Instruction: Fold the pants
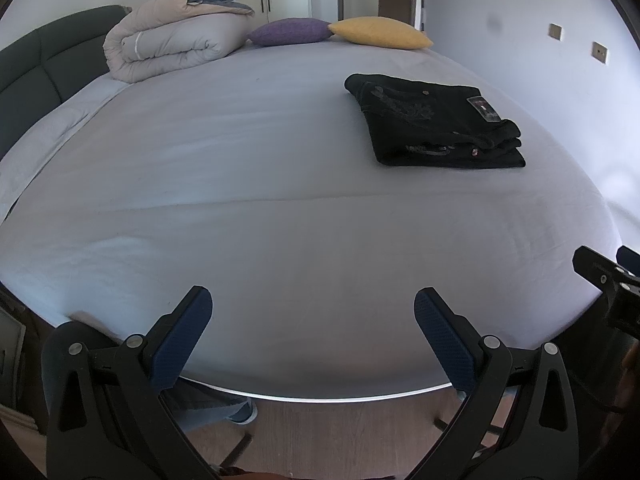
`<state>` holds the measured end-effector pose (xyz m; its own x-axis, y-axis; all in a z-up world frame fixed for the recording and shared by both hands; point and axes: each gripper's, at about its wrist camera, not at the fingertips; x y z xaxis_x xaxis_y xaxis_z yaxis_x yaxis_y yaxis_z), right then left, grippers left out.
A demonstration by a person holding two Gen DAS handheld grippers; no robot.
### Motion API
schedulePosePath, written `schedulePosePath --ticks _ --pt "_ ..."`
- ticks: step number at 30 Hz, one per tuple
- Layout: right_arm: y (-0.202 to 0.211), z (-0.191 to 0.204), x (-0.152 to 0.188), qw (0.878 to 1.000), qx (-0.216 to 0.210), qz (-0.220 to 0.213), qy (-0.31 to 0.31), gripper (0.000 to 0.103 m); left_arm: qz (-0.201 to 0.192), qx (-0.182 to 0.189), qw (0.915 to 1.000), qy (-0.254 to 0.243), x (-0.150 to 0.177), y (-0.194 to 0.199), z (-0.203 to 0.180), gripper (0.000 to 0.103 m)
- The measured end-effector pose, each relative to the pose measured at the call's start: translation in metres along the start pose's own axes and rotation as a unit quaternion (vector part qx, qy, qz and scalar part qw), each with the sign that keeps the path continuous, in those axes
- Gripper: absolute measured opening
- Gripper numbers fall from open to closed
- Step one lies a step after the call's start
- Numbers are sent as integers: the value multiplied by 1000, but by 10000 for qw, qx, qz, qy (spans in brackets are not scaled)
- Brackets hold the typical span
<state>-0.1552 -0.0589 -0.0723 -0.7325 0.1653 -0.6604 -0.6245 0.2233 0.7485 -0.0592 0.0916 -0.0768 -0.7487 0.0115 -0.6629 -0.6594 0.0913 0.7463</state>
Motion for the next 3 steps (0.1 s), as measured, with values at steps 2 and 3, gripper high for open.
schedulePosePath --ticks 2,3 --pt "0 0 0 10000 3 0 2 103 -20 12 10000 -15 1 1 -1 103" --pt "0 0 0 10000 2 1 3 103 -30 12 10000 -7 1 1 -2 103"
Point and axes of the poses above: each gripper's, at about its wrist camera, not at the fingertips, and y roughly against the way its jaws point, z to its left, x to its underside, and after that the axes turned 6 degrees about y, right-handed
